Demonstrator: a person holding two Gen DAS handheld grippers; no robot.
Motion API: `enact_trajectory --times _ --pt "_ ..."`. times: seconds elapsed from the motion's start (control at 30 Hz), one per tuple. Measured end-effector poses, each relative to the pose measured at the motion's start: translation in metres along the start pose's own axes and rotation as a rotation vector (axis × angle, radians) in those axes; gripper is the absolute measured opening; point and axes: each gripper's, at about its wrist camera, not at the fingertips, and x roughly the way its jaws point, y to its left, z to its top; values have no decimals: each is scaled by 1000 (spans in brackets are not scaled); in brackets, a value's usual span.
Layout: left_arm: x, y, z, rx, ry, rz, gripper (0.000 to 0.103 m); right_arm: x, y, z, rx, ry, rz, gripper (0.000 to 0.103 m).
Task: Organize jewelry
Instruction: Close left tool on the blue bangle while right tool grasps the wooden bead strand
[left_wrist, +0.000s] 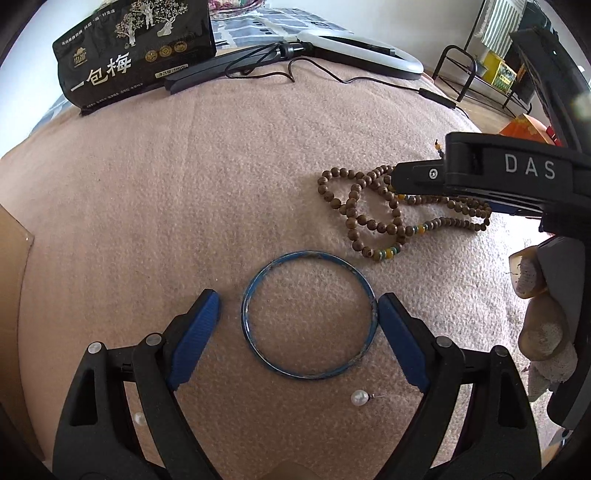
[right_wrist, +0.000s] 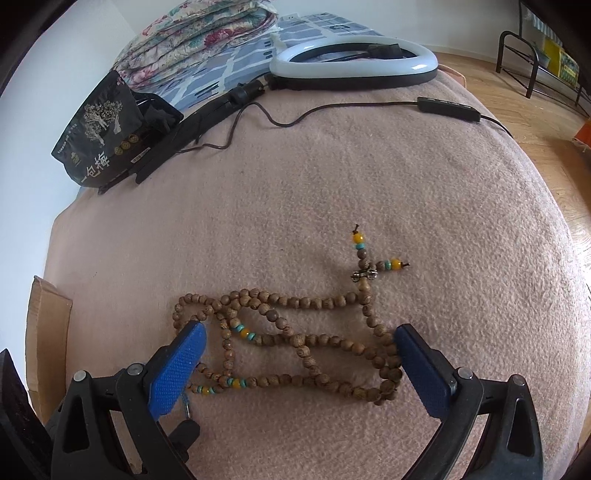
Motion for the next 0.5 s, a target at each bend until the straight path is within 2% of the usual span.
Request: enact_trajectory --times 0.2,0.3,0.37,0.5 --pt "1 -2 -1 13 -13 23 88 9 13 -2 -66 12 -60 103" --pt "0 -1 -1 28 -19 36 81 11 13 -2 -68 16 -70 102" --pt "-1 2 -1 30 -20 37 75 12 14 -2 -78 24 -87 99" --pt "-2 4 -1 37 -21 31 75 14 16 -2 -90 24 -133 90"
